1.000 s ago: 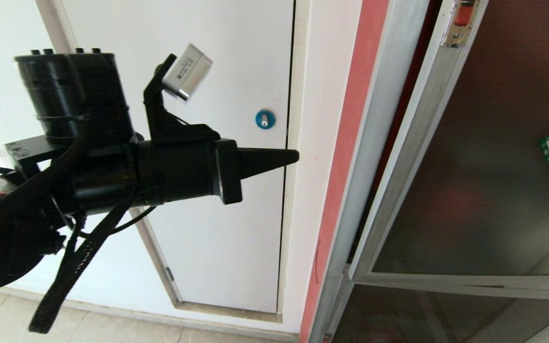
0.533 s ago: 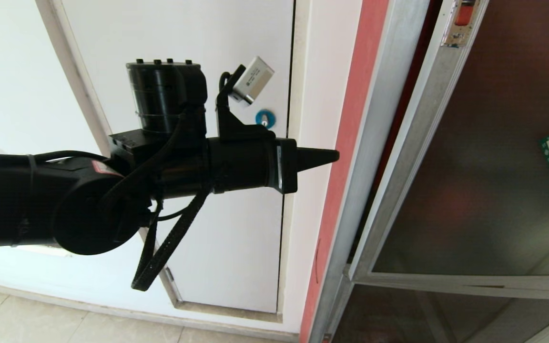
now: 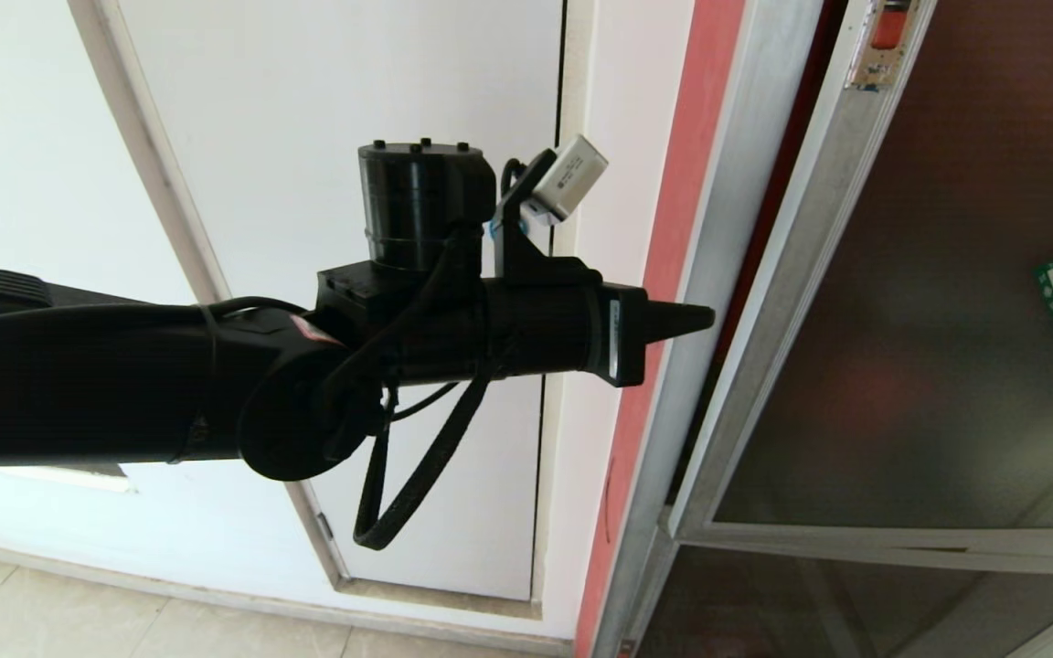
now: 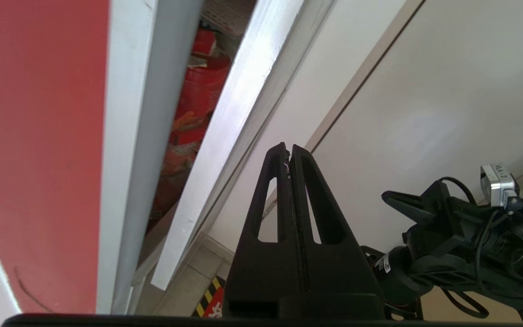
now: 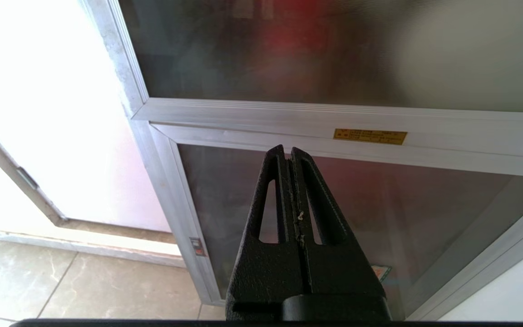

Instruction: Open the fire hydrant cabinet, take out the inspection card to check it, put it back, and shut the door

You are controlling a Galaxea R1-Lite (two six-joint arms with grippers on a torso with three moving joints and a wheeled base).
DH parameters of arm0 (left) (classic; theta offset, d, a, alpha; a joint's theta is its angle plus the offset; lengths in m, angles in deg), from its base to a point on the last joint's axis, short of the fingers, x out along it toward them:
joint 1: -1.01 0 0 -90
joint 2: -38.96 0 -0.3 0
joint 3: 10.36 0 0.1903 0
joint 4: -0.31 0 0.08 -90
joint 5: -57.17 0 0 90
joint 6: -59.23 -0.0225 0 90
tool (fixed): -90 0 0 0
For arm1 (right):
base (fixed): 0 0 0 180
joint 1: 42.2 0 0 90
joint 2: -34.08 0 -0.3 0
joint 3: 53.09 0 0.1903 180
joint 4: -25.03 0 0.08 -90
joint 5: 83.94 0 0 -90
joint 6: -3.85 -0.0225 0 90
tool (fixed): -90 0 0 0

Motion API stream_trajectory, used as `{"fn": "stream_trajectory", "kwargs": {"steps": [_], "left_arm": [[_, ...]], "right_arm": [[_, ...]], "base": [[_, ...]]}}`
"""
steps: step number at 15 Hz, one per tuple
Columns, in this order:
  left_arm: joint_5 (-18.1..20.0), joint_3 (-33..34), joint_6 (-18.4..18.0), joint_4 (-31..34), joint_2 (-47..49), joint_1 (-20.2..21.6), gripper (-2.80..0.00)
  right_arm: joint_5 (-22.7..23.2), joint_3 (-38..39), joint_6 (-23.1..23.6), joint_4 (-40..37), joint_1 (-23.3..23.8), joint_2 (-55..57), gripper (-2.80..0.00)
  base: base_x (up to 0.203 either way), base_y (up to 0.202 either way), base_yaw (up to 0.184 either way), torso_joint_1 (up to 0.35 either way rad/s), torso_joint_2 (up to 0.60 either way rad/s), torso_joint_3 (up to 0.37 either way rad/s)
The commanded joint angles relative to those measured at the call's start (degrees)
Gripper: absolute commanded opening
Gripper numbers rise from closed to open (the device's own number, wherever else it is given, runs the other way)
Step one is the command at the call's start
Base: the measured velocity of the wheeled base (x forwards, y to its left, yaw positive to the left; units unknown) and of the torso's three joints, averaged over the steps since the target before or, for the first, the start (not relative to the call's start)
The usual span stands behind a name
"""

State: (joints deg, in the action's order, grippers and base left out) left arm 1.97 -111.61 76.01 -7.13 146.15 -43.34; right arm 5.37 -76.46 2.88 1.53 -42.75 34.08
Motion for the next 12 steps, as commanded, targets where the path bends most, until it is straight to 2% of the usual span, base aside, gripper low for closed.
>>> {"fn": "stream_trajectory", "kwargs": {"steps": [1, 7, 12], "left_arm": [[0.1, -2.1, -0.3, -0.2, 3.1, -0.4, -2.80], [-0.5, -6.8, -2.4, -0.2, 7.9, -0.1, -2.80], [-1.4, -11.5, -2.6, -0.2, 11.6, 0.0, -2.80]], "right_arm": [[0.0, 0.0, 0.0, 0.0, -0.1, -0.1, -2.80], [0.0, 0.0, 0.0, 0.0, -0.1, -0.1, -2.80], [0.0, 0.0, 0.0, 0.0, 0.0, -0.1, -2.80]], "base": [[0.000, 0.000, 0.000, 0.000, 0.00, 0.000], [0.000, 0.000, 0.000, 0.000, 0.00, 0.000], [0.000, 0.000, 0.000, 0.000, 0.00, 0.000]]}}
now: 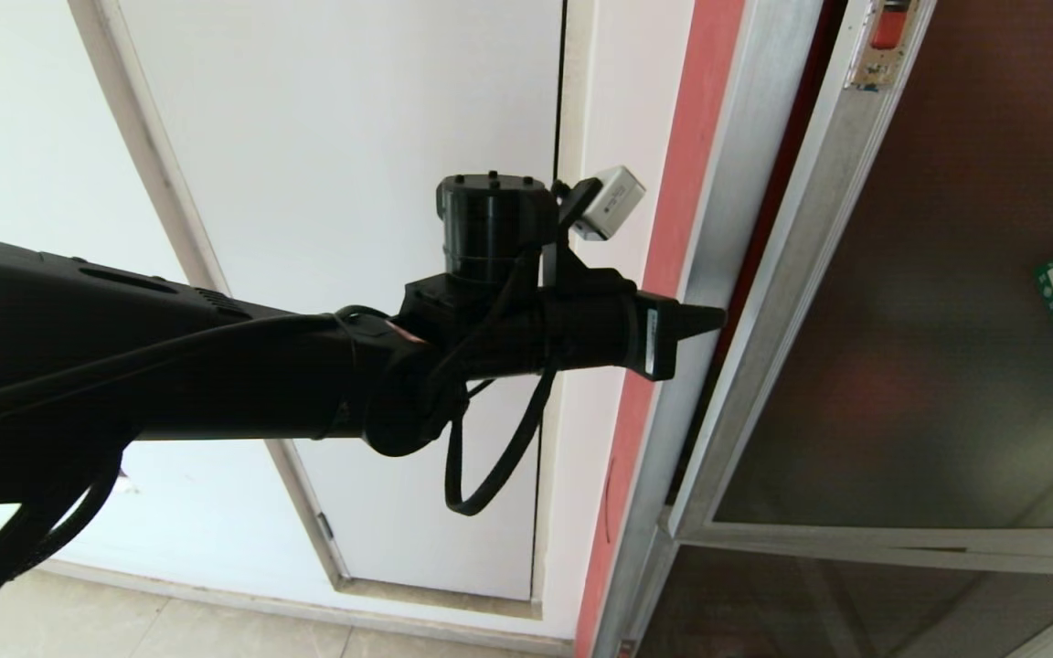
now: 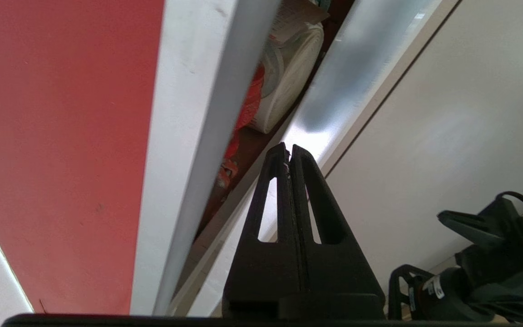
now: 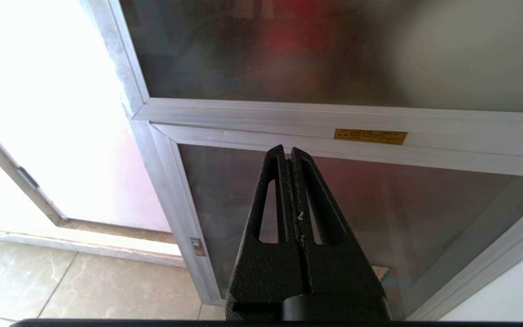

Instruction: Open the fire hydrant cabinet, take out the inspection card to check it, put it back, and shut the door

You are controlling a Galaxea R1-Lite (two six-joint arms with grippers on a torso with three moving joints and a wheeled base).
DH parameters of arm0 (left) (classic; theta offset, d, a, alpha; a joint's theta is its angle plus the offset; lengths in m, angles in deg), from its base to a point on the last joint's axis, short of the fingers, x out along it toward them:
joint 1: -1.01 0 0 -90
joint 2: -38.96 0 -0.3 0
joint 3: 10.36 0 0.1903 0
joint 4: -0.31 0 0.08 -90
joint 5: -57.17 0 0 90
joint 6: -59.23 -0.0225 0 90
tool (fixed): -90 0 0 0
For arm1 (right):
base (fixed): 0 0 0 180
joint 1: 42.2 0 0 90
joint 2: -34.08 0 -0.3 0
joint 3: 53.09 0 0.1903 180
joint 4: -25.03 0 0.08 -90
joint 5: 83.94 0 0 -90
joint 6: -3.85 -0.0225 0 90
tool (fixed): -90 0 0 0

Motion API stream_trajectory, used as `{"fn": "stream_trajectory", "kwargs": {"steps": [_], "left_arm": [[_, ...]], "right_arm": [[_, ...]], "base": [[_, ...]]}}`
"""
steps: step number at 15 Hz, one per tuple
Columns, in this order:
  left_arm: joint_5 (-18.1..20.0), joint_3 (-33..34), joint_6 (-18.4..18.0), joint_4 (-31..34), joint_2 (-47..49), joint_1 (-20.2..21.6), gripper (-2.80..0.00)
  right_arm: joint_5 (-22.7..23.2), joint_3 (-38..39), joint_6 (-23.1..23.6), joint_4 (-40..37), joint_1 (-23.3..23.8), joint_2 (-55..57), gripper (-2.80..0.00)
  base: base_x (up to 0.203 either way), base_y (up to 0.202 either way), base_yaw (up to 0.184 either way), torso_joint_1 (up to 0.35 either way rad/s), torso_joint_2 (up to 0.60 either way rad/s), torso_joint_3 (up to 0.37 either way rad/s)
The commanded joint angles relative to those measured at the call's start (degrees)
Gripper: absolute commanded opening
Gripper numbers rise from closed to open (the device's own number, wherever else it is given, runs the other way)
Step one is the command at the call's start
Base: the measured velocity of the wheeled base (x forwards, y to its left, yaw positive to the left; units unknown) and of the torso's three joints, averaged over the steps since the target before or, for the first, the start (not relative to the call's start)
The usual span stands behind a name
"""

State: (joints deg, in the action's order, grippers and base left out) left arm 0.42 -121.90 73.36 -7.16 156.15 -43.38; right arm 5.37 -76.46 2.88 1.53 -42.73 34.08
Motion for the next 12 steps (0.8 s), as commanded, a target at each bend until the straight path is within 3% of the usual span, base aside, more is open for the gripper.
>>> {"fn": "stream_trajectory", "kwargs": {"steps": [1, 4, 12], "left_arm": [[0.1, -1.9, -0.2, -0.2, 2.2, 0.0, -2.80], [-0.2, -2.4, -2.8, -0.4, 3.9, 0.0, -2.80], [-0.6, -5.8, -3.5, -0.6, 6.9, -0.3, -2.80]], "right_arm": [[0.0, 0.0, 0.0, 0.0, 0.0, -0.1, -2.80], [0.0, 0.0, 0.0, 0.0, -0.1, -0.1, -2.80], [0.0, 0.0, 0.0, 0.0, 0.0, -0.1, -2.80]], "base": [[0.000, 0.000, 0.000, 0.000, 0.00, 0.000], [0.000, 0.000, 0.000, 0.000, 0.00, 0.000], [0.000, 0.000, 0.000, 0.000, 0.00, 0.000]]}}
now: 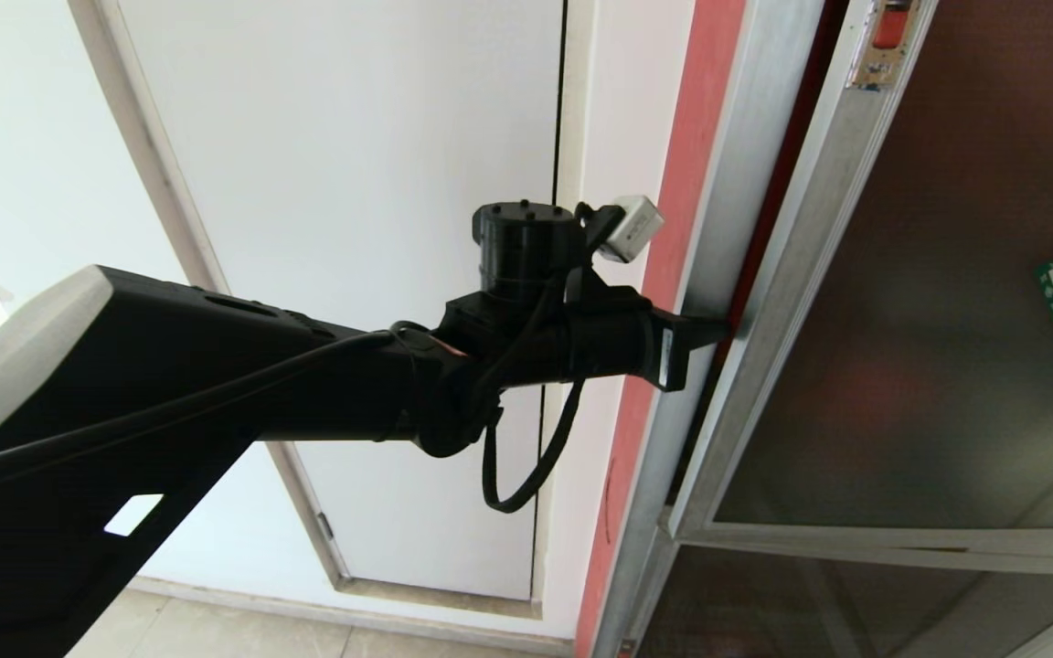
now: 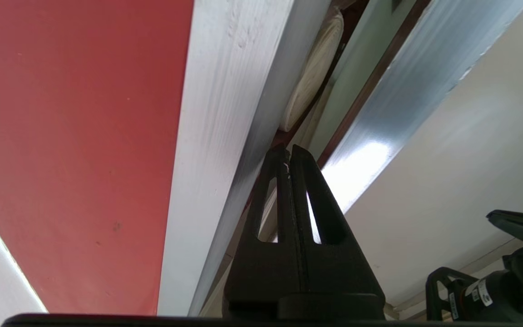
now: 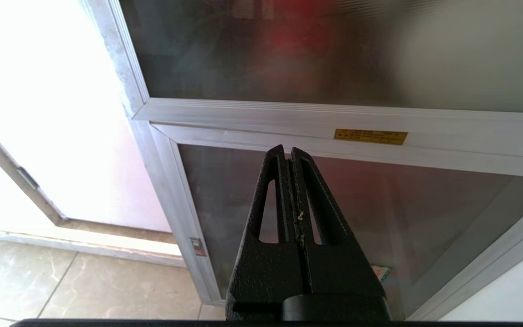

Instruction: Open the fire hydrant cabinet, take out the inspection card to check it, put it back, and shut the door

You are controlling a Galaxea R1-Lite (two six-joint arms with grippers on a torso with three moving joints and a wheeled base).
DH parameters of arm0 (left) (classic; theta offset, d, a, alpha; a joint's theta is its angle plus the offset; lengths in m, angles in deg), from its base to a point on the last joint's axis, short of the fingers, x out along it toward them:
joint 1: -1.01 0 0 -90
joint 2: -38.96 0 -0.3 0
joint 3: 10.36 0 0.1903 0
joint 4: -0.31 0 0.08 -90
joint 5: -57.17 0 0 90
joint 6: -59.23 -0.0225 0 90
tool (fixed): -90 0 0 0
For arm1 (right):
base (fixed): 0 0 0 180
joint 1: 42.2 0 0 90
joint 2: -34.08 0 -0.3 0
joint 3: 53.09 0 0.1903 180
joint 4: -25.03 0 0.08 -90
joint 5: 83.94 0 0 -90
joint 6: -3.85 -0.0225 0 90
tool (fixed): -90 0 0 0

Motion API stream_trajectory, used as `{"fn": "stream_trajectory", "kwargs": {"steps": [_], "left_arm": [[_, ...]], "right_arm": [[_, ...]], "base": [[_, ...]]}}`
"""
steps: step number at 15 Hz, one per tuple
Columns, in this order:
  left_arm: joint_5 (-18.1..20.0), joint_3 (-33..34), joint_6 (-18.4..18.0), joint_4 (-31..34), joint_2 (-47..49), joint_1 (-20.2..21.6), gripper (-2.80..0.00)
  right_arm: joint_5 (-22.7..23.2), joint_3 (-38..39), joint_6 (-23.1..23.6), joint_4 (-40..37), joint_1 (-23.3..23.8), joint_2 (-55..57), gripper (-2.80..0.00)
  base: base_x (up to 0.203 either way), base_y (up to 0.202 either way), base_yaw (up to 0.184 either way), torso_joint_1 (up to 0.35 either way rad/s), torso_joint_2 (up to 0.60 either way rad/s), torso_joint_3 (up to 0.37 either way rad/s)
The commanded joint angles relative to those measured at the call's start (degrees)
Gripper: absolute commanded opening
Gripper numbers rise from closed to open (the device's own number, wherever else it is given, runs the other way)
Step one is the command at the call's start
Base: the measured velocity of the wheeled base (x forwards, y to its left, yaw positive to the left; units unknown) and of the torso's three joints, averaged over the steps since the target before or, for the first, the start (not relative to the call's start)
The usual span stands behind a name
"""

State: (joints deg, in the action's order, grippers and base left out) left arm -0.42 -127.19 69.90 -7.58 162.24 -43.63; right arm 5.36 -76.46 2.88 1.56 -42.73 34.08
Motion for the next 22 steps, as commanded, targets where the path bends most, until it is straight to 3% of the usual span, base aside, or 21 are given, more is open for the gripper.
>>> {"fn": "stream_trajectory", "kwargs": {"steps": [1, 16, 22], "left_arm": [[0.2, -0.7, -0.4, -0.1, 1.0, -0.2, -2.80], [0.2, 3.5, -0.5, -0.4, -2.7, -5.6, -2.80], [0.4, 10.8, -0.6, -0.7, -7.8, -9.0, -2.80]], "right_arm": [[0.0, 0.0, 0.0, 0.0, -0.1, -0.1, -2.80], [0.0, 0.0, 0.0, 0.0, -0.1, -0.1, -2.80], [0.0, 0.0, 0.0, 0.0, -0.1, -0.1, -2.80]], "base": [[0.000, 0.000, 0.000, 0.000, 0.00, 0.000], [0.000, 0.000, 0.000, 0.000, 0.00, 0.000], [0.000, 0.000, 0.000, 0.000, 0.00, 0.000]]}}
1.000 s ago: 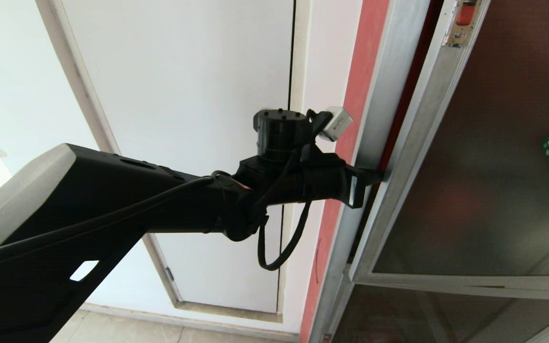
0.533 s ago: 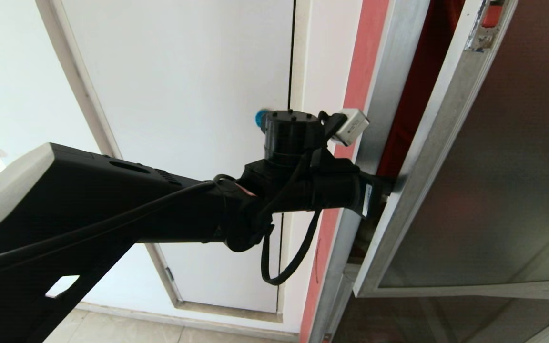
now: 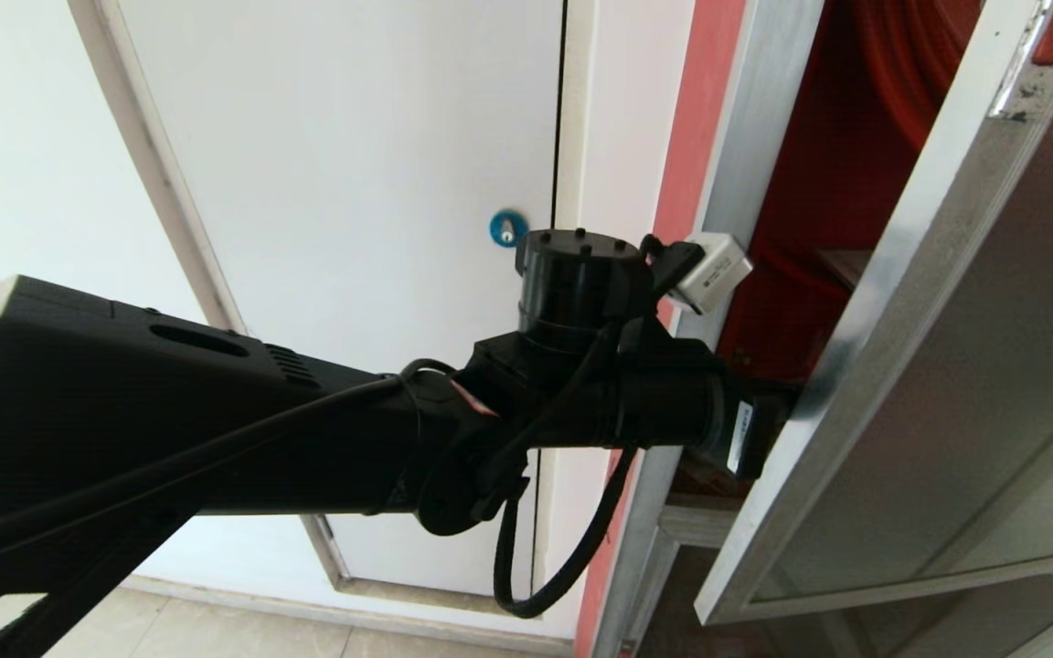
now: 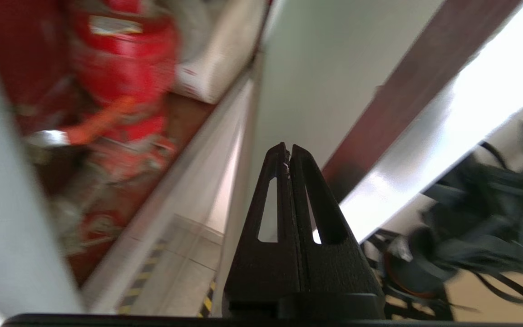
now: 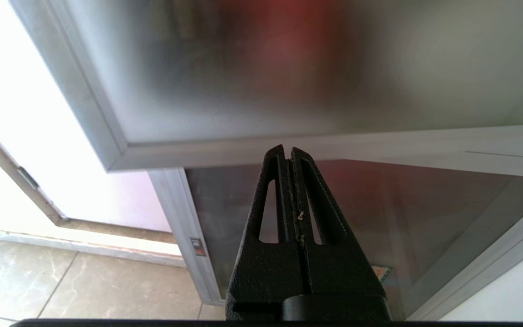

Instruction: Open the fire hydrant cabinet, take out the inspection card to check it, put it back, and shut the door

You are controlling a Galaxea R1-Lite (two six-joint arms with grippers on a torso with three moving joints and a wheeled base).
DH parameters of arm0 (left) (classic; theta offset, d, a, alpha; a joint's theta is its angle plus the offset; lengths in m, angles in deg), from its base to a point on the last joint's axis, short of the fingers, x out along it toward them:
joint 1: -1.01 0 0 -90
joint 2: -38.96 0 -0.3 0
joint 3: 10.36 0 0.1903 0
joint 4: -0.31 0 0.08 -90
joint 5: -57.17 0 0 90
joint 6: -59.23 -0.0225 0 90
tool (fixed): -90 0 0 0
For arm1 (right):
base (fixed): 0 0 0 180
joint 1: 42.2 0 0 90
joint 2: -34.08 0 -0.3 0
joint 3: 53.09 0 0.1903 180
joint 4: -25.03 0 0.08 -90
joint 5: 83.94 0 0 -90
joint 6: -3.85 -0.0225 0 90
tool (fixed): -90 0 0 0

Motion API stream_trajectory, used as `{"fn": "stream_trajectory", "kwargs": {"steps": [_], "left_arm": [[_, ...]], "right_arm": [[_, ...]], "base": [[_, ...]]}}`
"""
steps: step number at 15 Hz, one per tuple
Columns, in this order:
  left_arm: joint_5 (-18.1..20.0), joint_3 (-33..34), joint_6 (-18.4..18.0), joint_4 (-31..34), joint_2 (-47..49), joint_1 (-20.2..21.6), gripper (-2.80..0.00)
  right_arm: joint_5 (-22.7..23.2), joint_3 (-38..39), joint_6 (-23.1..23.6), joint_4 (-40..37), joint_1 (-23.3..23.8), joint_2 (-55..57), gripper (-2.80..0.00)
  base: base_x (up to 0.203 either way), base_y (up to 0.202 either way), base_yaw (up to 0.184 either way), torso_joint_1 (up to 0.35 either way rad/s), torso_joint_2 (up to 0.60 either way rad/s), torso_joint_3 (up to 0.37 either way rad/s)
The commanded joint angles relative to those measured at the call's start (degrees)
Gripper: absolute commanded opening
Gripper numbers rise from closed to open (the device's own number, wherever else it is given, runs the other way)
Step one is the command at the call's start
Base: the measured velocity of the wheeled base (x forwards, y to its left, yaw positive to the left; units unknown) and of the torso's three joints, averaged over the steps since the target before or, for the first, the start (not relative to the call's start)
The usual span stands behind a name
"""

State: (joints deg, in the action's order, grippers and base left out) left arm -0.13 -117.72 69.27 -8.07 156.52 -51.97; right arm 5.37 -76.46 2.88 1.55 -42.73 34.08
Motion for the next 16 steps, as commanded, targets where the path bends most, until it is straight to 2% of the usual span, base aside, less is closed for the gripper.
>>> {"fn": "stream_trajectory", "kwargs": {"steps": [1, 10, 14, 16], "left_arm": [[0.2, 1.8, 0.1, -0.2, -2.6, -1.2, -2.80], [0.9, 6.8, 0.1, -0.1, -5.9, -6.2, -2.80], [6.5, 8.7, 0.1, -0.1, -6.5, -7.0, -2.80], [7.4, 8.8, 0.2, -0.1, -6.6, -7.6, -2.80]], "right_arm": [[0.0, 0.0, 0.0, 0.0, 0.0, -0.1, -2.80], [0.0, 0.0, 0.0, -0.1, 0.0, -0.1, -2.80], [0.0, 0.0, 0.0, -0.1, -0.1, -0.1, -2.80], [0.0, 0.0, 0.0, 0.0, 0.0, -0.1, -2.80]], "base": [[0.000, 0.000, 0.000, 0.000, 0.00, 0.000], [0.000, 0.000, 0.000, 0.000, 0.00, 0.000], [0.000, 0.000, 0.000, 0.000, 0.00, 0.000], [0.000, 0.000, 0.000, 0.000, 0.00, 0.000]]}}
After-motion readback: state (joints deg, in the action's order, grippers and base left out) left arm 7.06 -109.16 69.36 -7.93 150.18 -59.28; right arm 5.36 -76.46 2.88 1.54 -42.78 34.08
